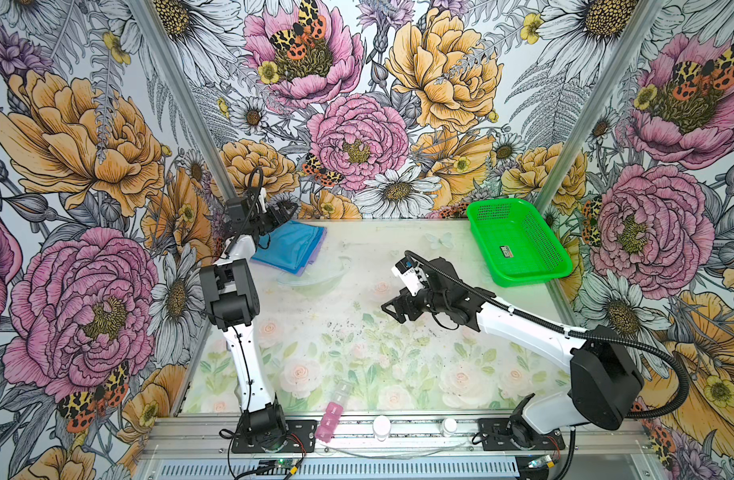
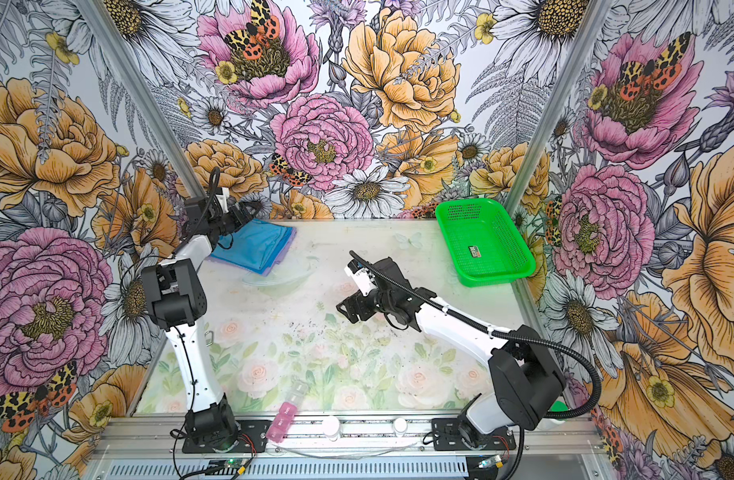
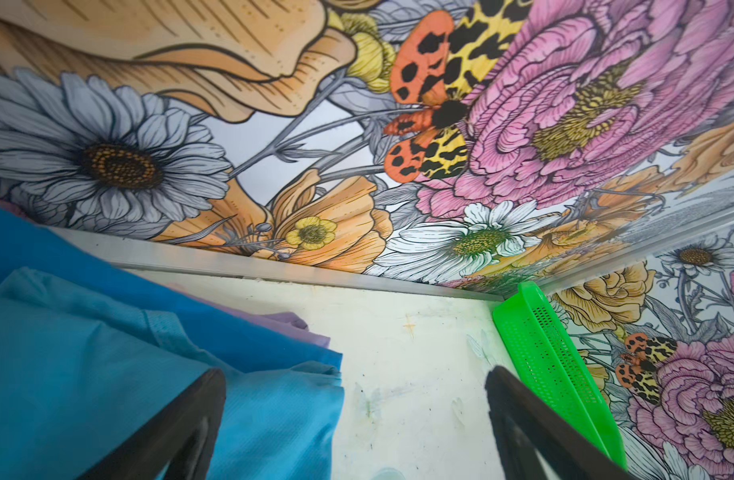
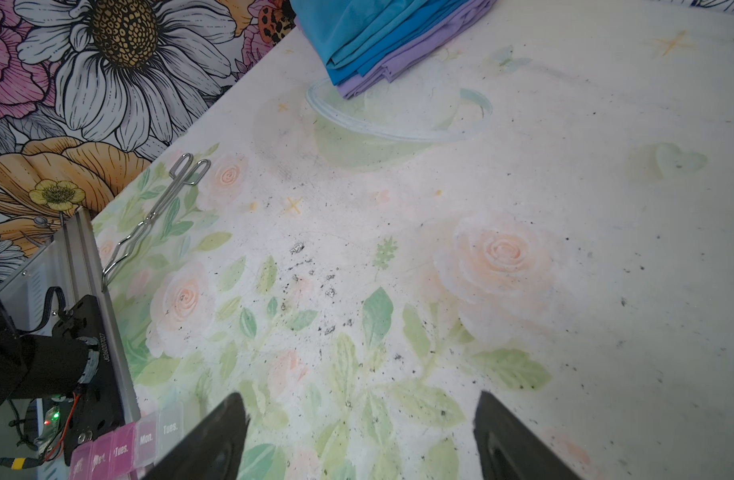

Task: Fold and stack the t-shirts

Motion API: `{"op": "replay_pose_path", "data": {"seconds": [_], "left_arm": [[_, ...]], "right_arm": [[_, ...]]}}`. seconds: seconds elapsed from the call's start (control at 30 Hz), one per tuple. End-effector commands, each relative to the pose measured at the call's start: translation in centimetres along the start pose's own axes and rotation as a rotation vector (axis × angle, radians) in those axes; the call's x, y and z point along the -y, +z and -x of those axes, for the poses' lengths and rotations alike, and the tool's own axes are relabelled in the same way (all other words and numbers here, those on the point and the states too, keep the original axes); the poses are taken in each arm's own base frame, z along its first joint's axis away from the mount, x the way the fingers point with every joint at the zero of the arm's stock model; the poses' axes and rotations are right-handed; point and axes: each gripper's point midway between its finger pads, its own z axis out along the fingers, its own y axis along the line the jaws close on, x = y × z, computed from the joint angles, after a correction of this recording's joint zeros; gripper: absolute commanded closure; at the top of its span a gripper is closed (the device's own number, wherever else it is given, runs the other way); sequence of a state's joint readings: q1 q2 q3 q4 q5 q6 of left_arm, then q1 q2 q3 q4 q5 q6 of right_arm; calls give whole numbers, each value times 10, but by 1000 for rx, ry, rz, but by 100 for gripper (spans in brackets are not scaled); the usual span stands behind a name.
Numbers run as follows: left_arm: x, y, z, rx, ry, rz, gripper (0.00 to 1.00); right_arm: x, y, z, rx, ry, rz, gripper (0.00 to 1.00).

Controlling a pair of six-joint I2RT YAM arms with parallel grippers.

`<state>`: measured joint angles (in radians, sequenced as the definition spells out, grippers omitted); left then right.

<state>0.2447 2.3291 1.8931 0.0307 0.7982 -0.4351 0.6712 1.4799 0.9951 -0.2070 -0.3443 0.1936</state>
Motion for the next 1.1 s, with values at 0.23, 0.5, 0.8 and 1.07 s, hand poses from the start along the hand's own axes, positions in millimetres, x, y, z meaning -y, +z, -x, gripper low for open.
{"op": "replay_pose_path", "data": {"seconds": [0.23,0.5,0.8,1.07], "left_arm": [[-31,45,-72,-104,-84,-66,1],[13,25,-37,-36,1,-90,1],[-1,8,-6,27,-10,-66,1],[-57,21,-28,-13,-106,-4,1]], "right_arm": [[-6,-11,0,30,-1,-2,13],[-9,-13,4,41,-6,5,13],[-10,-13,2,38,-8,3,13],[-10,-12,5,39,-9,4,13]]}}
